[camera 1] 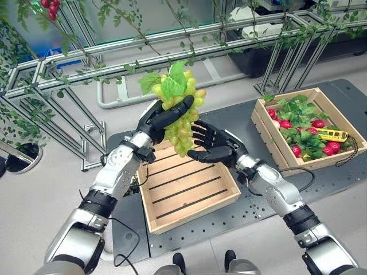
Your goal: Pick up the fruits from the basket on one side to the basket on the other side
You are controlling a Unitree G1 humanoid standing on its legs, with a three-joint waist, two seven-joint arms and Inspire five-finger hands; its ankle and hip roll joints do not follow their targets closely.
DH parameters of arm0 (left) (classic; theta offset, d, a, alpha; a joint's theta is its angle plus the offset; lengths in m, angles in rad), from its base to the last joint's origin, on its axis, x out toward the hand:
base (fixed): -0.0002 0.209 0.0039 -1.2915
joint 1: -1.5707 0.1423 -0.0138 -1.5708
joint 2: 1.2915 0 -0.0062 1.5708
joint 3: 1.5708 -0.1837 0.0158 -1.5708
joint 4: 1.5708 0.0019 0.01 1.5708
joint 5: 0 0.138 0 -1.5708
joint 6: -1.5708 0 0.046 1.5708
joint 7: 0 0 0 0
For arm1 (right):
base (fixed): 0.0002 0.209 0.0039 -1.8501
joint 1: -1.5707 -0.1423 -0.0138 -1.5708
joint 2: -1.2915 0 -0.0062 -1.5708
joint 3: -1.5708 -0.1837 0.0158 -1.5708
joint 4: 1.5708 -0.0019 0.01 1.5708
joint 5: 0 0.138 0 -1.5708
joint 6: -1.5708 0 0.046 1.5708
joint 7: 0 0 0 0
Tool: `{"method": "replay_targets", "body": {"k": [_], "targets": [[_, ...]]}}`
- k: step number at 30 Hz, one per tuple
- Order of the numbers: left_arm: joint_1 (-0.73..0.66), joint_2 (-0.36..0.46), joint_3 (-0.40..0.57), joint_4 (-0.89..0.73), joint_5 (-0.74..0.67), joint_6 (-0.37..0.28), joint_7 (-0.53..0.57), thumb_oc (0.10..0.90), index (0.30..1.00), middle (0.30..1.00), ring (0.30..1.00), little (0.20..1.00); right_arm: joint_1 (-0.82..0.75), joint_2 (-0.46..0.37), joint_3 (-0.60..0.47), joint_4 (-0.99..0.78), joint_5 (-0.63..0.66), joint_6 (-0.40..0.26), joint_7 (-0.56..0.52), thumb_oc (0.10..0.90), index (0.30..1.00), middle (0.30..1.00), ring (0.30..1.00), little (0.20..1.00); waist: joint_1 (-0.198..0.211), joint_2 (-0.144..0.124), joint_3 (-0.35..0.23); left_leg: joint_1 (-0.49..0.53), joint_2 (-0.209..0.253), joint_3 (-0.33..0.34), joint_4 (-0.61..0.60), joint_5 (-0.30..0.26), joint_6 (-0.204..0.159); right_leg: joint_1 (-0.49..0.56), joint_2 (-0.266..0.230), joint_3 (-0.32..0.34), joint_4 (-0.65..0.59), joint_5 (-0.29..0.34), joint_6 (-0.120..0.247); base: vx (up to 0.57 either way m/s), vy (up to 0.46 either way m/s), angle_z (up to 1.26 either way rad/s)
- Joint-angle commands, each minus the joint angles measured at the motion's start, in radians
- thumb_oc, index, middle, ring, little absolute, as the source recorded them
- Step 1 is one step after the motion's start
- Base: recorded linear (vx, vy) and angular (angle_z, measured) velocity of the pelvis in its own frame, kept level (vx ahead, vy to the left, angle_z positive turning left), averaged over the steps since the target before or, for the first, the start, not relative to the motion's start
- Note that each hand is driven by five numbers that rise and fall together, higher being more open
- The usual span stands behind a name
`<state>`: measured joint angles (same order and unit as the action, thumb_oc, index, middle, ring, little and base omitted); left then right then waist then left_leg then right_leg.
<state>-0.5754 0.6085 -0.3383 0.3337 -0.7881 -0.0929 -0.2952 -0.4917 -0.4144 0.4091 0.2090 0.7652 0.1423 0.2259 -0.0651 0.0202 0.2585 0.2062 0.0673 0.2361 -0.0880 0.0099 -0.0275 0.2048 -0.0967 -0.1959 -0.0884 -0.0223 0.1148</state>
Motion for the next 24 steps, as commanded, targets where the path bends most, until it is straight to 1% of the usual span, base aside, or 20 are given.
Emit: {"method": "replay_targets", "body": {"k": [1,7,12,17,20,24], "targets": [[-0.222,0.006,-0.007,0.003,-0.072,-0.09,-0.068,0.4,0.3,0.3,0.3,0.3,-0.101,0.05,0.044,0.007,0.088,-0.051,-0.016,0.8,0.9,0.9,0.9,0.9,0.018,0.017,-0.182,-0.014,0.017,-0.03,0.001,-0.042,-0.034,-0.005,-0.026,-0.066,0.001,-0.001,-0.048,0.04,-0.014,0.04],[-0.259,-0.005,-0.04,0.0,-0.073,-0.09,-0.111,0.4,0.3,0.3,0.3,0.3,-0.161,0.082,0.072,0.036,0.116,-0.028,-0.061,0.8,0.9,0.9,0.9,0.9,0.029,0.017,-0.196,-0.012,0.019,-0.035,0.001,-0.047,-0.032,-0.003,-0.027,-0.069,0.001,-0.005,-0.048,0.01,-0.007,0.03],[-0.268,-0.009,-0.062,-0.027,-0.059,-0.09,-0.116,0.4,0.3,0.3,0.3,0.3,-0.182,0.098,0.083,0.05,0.151,-0.016,-0.076,0.8,0.9,0.9,0.9,0.9,0.035,0.016,-0.2,-0.014,0.019,-0.039,0.001,-0.047,-0.031,-0.003,-0.028,-0.07,0.001,-0.006,-0.049,0.0,0.0,0.0],[-0.279,-0.024,-0.074,-0.046,-0.08,-0.092,-0.107,0.4,0.3,0.3,0.3,0.3,-0.188,0.12,0.096,0.076,0.212,0.01,-0.076,0.8,0.9,0.9,0.9,0.9,0.041,0.013,-0.21,-0.016,0.02,-0.043,0.001,-0.048,-0.029,-0.004,-0.029,-0.073,0.001,-0.005,-0.048,0.0,0.0,0.0],[-0.28,-0.034,-0.082,-0.057,-0.06,-0.094,-0.107,0.4,0.3,0.3,0.3,0.3,-0.185,0.133,0.101,0.081,0.233,0.005,-0.084,0.8,0.9,0.9,0.9,0.9,0.043,0.012,-0.213,-0.019,0.02,-0.043,0.001,-0.047,-0.03,-0.006,-0.029,-0.075,0.001,-0.005,-0.047,0.0,0.0,0.0],[-0.292,-0.032,-0.115,-0.055,0.004,-0.087,-0.135,0.4,0.3,0.3,0.3,0.3,-0.205,0.158,0.1,0.089,0.264,-0.027,-0.107,0.8,0.9,0.9,0.9,0.9,0.047,0.012,-0.212,-0.02,0.021,-0.044,0.001,-0.047,-0.028,-0.008,-0.028,-0.077,0.001,-0.004,-0.048,0.0,0.0,0.0]]}}
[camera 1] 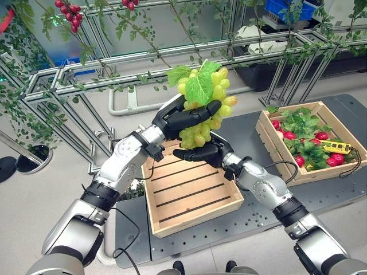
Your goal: Pick up the fruits from the basket on one side to the basket on the other side
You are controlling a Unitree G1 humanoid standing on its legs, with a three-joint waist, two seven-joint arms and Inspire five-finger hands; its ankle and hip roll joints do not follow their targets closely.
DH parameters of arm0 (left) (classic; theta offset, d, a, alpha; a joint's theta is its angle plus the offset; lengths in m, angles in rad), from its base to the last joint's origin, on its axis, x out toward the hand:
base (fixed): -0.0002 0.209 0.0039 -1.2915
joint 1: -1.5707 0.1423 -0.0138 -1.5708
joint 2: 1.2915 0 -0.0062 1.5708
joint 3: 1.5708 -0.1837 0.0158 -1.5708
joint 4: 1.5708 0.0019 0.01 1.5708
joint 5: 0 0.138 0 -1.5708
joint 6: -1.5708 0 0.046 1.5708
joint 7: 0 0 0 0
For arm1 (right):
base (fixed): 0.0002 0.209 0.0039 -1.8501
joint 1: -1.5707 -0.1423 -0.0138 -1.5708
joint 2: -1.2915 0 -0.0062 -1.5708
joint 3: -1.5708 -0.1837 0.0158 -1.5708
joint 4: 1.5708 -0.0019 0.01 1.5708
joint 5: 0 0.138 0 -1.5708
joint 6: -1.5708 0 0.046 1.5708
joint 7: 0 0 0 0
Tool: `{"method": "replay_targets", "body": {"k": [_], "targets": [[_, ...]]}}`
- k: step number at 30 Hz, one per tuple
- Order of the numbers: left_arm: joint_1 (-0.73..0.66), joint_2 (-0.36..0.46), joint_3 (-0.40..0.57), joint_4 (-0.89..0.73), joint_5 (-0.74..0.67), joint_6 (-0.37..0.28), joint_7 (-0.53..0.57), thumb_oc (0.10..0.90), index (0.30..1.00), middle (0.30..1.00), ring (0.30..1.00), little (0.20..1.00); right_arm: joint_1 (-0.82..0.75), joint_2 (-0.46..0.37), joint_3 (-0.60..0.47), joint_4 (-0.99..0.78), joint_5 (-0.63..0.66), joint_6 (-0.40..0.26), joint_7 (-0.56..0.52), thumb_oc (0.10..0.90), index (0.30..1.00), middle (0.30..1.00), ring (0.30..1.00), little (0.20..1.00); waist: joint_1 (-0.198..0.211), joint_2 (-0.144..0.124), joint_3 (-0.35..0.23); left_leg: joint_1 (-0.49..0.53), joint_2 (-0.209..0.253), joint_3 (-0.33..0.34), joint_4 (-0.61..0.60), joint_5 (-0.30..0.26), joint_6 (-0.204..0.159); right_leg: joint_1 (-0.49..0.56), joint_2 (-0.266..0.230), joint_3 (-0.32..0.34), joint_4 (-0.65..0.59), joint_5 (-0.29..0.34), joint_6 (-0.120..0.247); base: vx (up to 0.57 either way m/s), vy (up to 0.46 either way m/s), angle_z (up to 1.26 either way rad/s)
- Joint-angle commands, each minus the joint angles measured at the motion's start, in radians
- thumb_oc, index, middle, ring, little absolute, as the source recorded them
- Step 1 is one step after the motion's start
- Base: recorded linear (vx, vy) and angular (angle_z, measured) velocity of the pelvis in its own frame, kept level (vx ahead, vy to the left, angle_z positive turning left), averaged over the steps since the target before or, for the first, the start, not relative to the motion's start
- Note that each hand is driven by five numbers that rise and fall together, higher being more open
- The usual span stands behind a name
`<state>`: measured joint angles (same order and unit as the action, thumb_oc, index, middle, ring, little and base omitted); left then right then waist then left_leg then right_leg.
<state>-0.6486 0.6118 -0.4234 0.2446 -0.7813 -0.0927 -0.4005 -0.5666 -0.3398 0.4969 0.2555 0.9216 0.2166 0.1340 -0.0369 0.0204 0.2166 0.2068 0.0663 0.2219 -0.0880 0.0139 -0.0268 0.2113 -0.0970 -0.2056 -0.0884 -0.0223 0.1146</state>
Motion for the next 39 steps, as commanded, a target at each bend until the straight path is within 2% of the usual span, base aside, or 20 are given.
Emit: {"method": "replay_targets", "body": {"k": [1,9,16,25,26,27,28,35,39], "targets": [[-0.221,-0.034,-0.034,0.036,0.014,-0.085,-0.036,0.4,0.3,0.3,0.3,0.3,-0.134,0.085,0.012,0.043,0.11,-0.105,-0.018,0.8,0.9,0.9,0.9,0.9,0.019,0.012,-0.17,-0.02,0.022,-0.029,0.001,-0.052,-0.029,-0.015,-0.028,-0.068,0.001,-0.004,-0.048,0.0,0.0,0.0],[-0.233,0.049,-0.101,0.104,0.136,-0.09,-0.113,0.4,0.3,0.3,0.3,0.3,-0.147,0.059,-0.001,0.006,0.134,-0.15,-0.049,0.8,0.9,0.9,0.9,0.9,0.02,0.014,-0.178,-0.02,0.022,-0.026,0.001,-0.052,-0.024,-0.018,-0.029,-0.062,0.001,0.0,-0.041,0.0,0.0,0.0],[-0.22,0.102,-0.111,0.202,0.195,-0.125,-0.115,0.4,0.3,0.3,0.3,0.3,-0.136,0.031,-0.023,-0.005,0.144,-0.175,-0.049,0.8,0.9,0.9,0.9,0.9,0.018,0.015,-0.178,-0.025,0.022,-0.024,0.001,-0.049,-0.021,-0.025,-0.03,-0.056,0.001,0.005,-0.038,0.0,0.0,0.0],[-0.206,0.11,-0.1,0.263,0.202,-0.158,-0.118,0.4,0.3,0.3,0.3,0.3,-0.135,0.024,-0.033,-0.014,0.163,-0.208,-0.054,0.8,0.9,0.9,0.9,0.9,0.016,0.013,-0.173,-0.025,0.022,-0.026,0.001,-0.049,-0.019,-0.027,-0.03,-0.052,0.001,0.006,-0.038,0.0,0.0,0.0],[-0.201,0.1,-0.1,0.261,0.203,-0.164,-0.114,0.4,0.3,0.3,0.3,0.3,-0.134,0.033,-0.037,-0.016,0.177,-0.228,-0.056,0.773,0.86,0.86,0.86,0.86,0.017,0.012,-0.173,-0.026,0.023,-0.026,0.001,-0.049,-0.019,-0.027,-0.03,-0.052,0.001,0.006,-0.038,0.0,0.0,0.0],[-0.201,0.098,-0.1,0.261,0.203,-0.164,-0.114,0.4,0.3,0.3,0.3,0.3,-0.135,0.035,-0.038,-0.016,0.179,-0.232,-0.055,0.695,0.742,0.742,0.742,0.742,0.017,0.012,-0.173,-0.026,0.022,-0.026,0.001,-0.049,-0.019,-0.027,-0.03,-0.052,0.001,0.006,-0.038,0.0,0.0,0.0],[-0.2,0.09,-0.099,0.263,0.194,-0.171,-0.116,0.4,0.3,0.3,0.3,0.3,-0.134,0.045,-0.042,-0.019,0.187,-0.252,-0.058,0.4,0.3,0.3,0.3,0.3,0.017,0.011,-0.174,-0.026,0.023,-0.028,0.001,-0.049,-0.019,-0.027,-0.03,-0.05,0.001,0.006,-0.039,0.0,0.0,0.0],[-0.193,0.041,-0.085,0.259,0.172,-0.175,-0.115,0.4,0.3,0.3,0.3,0.3,-0.13,0.09,-0.06,-0.026,0.212,-0.31,-0.059,0.4,0.3,0.3,0.3,0.3,0.018,0.011,-0.174,-0.024,0.023,-0.032,0.001,-0.053,-0.016,-0.026,-0.029,-0.049,0.001,0.003,-0.04,0.0,0.0,0.0],[-0.189,0.022,-0.089,0.258,0.183,-0.166,-0.126,0.4,0.3,0.3,0.3,0.3,-0.127,0.1,-0.067,-0.037,0.203,-0.314,-0.065,0.4,0.3,0.3,0.3,0.3,0.016,0.009,-0.176,-0.024,0.022,-0.034,0.001,-0.057,-0.015,-0.026,-0.028,-0.045,0.001,0.001,-0.039,0.0,0.0,0.0]]}}
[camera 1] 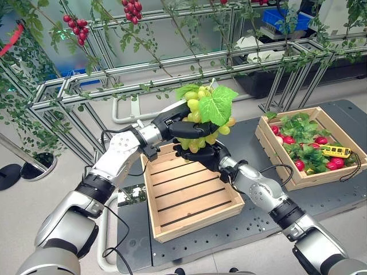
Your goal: Pick up the fruits from the basket on one side to the basket on the other side
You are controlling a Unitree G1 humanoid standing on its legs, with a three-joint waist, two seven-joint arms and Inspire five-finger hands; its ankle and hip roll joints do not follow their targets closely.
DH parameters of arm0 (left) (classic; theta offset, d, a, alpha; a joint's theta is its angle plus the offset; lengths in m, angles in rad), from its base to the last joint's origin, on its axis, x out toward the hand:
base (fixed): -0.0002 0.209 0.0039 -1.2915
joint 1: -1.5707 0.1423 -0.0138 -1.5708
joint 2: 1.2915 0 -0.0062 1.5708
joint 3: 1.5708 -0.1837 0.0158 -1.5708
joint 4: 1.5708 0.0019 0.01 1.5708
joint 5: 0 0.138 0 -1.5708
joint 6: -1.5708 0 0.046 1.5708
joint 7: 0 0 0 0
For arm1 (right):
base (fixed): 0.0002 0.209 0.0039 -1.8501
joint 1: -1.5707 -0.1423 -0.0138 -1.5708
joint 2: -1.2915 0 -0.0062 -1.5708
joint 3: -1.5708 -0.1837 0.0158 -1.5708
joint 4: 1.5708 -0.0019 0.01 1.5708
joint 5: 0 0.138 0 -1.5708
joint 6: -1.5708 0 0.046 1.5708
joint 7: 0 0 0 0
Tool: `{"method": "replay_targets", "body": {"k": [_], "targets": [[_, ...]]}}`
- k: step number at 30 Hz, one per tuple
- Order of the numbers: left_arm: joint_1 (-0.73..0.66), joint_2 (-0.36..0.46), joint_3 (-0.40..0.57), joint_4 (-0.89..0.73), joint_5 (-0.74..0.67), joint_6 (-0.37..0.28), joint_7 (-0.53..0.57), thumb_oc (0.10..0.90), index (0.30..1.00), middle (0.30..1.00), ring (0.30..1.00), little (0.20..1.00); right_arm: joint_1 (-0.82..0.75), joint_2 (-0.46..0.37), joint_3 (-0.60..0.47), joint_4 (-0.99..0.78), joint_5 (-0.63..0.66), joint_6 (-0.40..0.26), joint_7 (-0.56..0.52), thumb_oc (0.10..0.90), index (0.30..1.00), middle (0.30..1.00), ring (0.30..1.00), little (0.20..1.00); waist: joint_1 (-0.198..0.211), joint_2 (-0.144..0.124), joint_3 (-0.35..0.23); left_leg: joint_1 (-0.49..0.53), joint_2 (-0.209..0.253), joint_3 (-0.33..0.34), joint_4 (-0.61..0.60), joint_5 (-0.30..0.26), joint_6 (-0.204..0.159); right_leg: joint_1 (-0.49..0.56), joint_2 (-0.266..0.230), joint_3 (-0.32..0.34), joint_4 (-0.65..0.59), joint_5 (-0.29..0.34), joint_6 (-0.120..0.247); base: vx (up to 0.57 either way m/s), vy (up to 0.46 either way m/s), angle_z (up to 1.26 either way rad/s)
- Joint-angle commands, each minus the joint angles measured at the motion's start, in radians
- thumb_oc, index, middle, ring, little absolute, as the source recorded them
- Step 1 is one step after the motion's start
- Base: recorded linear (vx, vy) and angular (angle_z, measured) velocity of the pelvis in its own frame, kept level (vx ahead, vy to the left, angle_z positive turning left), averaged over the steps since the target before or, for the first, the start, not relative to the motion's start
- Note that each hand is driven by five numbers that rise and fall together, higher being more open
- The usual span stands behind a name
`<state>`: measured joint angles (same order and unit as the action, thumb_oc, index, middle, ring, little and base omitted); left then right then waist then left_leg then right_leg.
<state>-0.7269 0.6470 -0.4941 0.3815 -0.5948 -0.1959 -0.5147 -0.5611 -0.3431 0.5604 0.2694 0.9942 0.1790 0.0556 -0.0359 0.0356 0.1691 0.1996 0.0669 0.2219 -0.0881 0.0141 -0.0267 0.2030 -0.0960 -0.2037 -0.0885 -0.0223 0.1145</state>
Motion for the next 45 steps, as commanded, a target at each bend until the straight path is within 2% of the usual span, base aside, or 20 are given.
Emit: {"method": "replay_targets", "body": {"k": [1,5,6,7,8,9,11,19,32,45], "targets": [[-0.104,-0.017,-0.017,0.117,0.001,-0.06,-0.023,0.4,0.3,0.3,0.3,0.3,-0.129,0.105,-0.135,-0.053,0.126,-0.278,0.012,0.4,0.3,0.3,0.3,0.3,0.014,-0.006,-0.129,-0.016,0.022,-0.034,0.001,-0.058,-0.014,-0.018,-0.029,-0.045,0.001,0.001,-0.039,0.0,0.0,0.0],[-0.101,-0.008,-0.023,0.108,0.002,-0.051,-0.057,0.4,0.3,0.3,0.3,0.3,-0.126,0.098,-0.143,-0.057,0.121,-0.285,0.005,0.4,0.3,0.3,0.3,0.3,0.013,-0.007,-0.132,-0.014,0.023,-0.031,0.001,-0.058,-0.014,-0.019,-0.028,-0.042,0.001,0.003,-0.038,0.0,0.0,0.0],[-0.102,-0.005,-0.024,0.106,-0.001,-0.047,-0.065,0.447,0.371,0.371,0.371,0.371,-0.126,0.094,-0.145,-0.057,0.12,-0.288,0.004,0.4,0.3,0.3,0.3,0.3,0.012,-0.007,-0.132,-0.014,0.023,-0.03,0.001,-0.058,-0.014,-0.019,-0.028,-0.041,0.001,0.003,-0.037,0.0,0.0,0.0],[-0.102,-0.004,-0.024,0.105,-0.002,-0.047,-0.066,0.502,0.453,0.453,0.453,0.453,-0.126,0.094,-0.146,-0.057,0.121,-0.288,0.004,0.4,0.3,0.3,0.3,0.3,0.012,-0.007,-0.132,-0.014,0.023,-0.03,0.001,-0.058,-0.014,-0.019,-0.028,-0.04,0.001,0.003,-0.037,0.0,0.0,0.0],[-0.104,-0.002,-0.028,0.103,-0.018,-0.04,-0.072,0.599,0.599,0.599,0.599,0.599,-0.128,0.088,-0.15,-0.054,0.121,-0.29,0.003,0.4,0.3,0.3,0.3,0.3,0.012,-0.007,-0.133,-0.014,0.023,-0.027,0.001,-0.058,-0.014,-0.019,-0.028,-0.039,0.001,0.005,-0.036,0.0,0.0,0.0],[-0.107,-0.002,-0.028,0.103,-0.026,-0.028,-0.068,0.8,0.9,0.9,0.9,0.9,-0.128,0.087,-0.152,-0.05,0.115,-0.293,0.003,0.4,0.3,0.3,0.3,0.3,0.012,-0.007,-0.132,-0.013,0.024,-0.027,0.001,-0.058,-0.014,-0.019,-0.028,-0.04,0.001,0.005,-0.036,0.0,0.0,0.0],[-0.106,-0.004,-0.023,0.101,-0.027,-0.006,-0.051,0.8,0.9,0.9,0.9,0.9,-0.129,0.085,-0.153,-0.046,0.109,-0.296,0.0,0.4,0.3,0.3,0.3,0.3,0.012,-0.007,-0.133,-0.012,0.025,-0.025,0.001,-0.057,-0.015,-0.019,-0.028,-0.04,0.001,0.006,-0.035,0.0,0.0,0.0],[-0.101,0.002,-0.025,0.1,0.012,-0.015,-0.061,0.8,0.9,0.9,0.9,0.9,-0.137,0.077,-0.155,-0.048,0.1,-0.29,-0.012,0.4,0.3,0.3,0.3,0.3,0.013,-0.007,-0.134,-0.015,0.027,-0.025,0.001,-0.057,-0.014,-0.021,-0.028,-0.04,0.001,0.006,-0.036,0.0,0.0,0.0],[-0.15,0.108,-0.073,0.114,0.086,0.0,-0.126,0.8,0.9,0.9,0.9,0.9,-0.15,0.038,-0.148,-0.046,0.117,-0.284,-0.016,0.4,0.3,0.3,0.3,0.3,0.018,0.001,-0.132,-0.021,0.028,-0.027,0.001,-0.051,-0.015,-0.026,-0.031,-0.045,0.001,0.009,-0.033,0.0,0.0,0.0],[-0.209,0.156,-0.085,0.12,0.121,-0.038,-0.078,0.8,0.9,0.9,0.9,0.9,-0.166,0.017,-0.14,-0.016,0.126,-0.264,-0.009,0.4,0.3,0.3,0.3,0.3,0.026,0.004,-0.132,-0.027,0.028,-0.036,0.001,-0.049,-0.016,-0.027,-0.033,-0.055,0.001,0.007,-0.033,0.0,0.0,0.0]]}}
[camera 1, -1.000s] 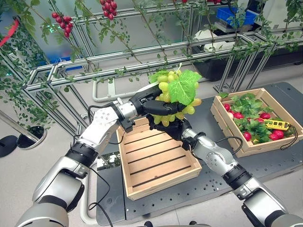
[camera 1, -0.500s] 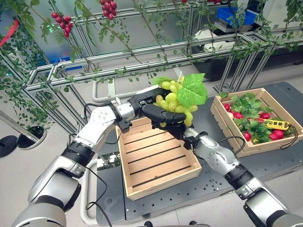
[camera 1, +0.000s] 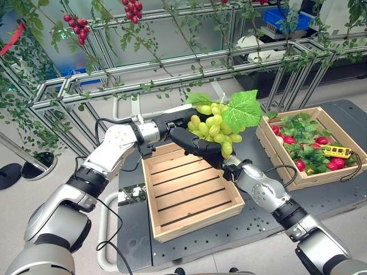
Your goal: Pick up the fruits from the basket on one side to the basket on the other side
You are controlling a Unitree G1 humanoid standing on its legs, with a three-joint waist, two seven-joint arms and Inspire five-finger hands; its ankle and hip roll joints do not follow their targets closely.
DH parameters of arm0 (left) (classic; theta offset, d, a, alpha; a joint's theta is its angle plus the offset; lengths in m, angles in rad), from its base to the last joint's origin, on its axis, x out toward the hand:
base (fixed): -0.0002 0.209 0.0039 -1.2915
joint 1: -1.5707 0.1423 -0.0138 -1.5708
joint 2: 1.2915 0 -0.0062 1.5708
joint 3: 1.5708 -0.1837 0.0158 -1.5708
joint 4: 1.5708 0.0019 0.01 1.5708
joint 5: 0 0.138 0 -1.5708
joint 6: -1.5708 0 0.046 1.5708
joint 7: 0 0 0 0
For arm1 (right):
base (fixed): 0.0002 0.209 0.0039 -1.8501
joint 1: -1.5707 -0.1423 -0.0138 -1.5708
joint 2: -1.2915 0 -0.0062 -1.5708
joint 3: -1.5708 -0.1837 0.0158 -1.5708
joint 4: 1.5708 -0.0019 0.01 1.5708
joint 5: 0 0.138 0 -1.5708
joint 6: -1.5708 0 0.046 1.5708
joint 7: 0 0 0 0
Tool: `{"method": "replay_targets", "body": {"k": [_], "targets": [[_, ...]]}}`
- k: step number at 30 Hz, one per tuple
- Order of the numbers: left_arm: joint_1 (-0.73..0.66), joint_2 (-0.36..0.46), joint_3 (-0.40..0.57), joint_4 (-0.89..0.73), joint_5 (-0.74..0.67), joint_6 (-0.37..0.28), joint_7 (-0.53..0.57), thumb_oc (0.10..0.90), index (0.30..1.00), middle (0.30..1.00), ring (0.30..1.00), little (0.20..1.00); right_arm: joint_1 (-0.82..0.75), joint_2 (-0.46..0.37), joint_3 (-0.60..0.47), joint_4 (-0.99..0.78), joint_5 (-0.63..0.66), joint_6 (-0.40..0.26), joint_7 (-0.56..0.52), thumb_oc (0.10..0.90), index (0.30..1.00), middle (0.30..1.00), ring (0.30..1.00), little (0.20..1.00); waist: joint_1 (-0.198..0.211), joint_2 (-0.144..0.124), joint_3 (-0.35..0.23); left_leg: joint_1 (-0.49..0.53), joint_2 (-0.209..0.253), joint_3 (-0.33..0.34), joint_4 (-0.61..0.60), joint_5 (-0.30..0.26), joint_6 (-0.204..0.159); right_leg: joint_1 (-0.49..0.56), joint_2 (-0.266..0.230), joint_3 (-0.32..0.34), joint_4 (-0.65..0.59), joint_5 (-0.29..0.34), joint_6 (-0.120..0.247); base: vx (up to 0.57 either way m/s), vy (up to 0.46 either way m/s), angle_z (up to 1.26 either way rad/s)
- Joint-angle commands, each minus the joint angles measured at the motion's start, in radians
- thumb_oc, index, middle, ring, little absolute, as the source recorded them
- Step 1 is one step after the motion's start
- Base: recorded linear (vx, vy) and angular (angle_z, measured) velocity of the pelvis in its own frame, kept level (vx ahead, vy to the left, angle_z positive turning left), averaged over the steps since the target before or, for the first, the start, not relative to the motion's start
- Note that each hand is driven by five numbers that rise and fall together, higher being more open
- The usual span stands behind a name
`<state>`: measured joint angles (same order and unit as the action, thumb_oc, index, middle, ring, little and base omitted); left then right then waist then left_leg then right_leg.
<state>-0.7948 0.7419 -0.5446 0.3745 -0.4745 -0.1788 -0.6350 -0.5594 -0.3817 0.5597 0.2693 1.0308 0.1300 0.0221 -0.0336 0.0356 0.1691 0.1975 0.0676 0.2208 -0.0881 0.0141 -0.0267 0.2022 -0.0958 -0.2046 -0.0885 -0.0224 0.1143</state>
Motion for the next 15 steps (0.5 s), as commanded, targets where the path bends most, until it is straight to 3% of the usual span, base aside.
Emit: {"method": "replay_targets", "body": {"k": [1,8,15], "targets": [[-0.145,0.065,-0.036,0.125,-0.002,-0.06,0.05,0.8,0.9,0.9,0.9,0.9,-0.17,0.053,-0.139,-0.015,0.091,-0.214,0.024,0.4,0.3,0.3,0.3,0.3,0.025,0.004,-0.132,-0.026,0.027,-0.036,0.001,-0.049,-0.017,-0.026,-0.034,-0.054,0.001,0.007,-0.032,0.0,0.0,0.0],[-0.153,0.06,-0.01,0.12,-0.006,-0.121,0.107,0.8,0.9,0.9,0.9,0.9,-0.171,0.054,-0.141,0.0,0.095,-0.205,0.031,0.4,0.3,0.3,0.3,0.3,0.026,0.002,-0.133,-0.025,0.028,-0.036,0.001,-0.05,-0.018,-0.024,-0.034,-0.056,0.001,0.005,-0.033,0.0,0.0,0.0],[-0.146,0.043,0.053,0.098,-0.12,-0.207,0.219,0.8,0.9,0.9,0.9,0.9,-0.163,0.061,-0.148,0.016,0.089,-0.197,0.042,0.4,0.3,0.3,0.3,0.3,0.028,-0.004,-0.138,-0.025,0.028,-0.038,0.001,-0.05,-0.019,-0.023,-0.033,-0.054,0.001,0.004,-0.036,0.0,0.0,0.0]]}}
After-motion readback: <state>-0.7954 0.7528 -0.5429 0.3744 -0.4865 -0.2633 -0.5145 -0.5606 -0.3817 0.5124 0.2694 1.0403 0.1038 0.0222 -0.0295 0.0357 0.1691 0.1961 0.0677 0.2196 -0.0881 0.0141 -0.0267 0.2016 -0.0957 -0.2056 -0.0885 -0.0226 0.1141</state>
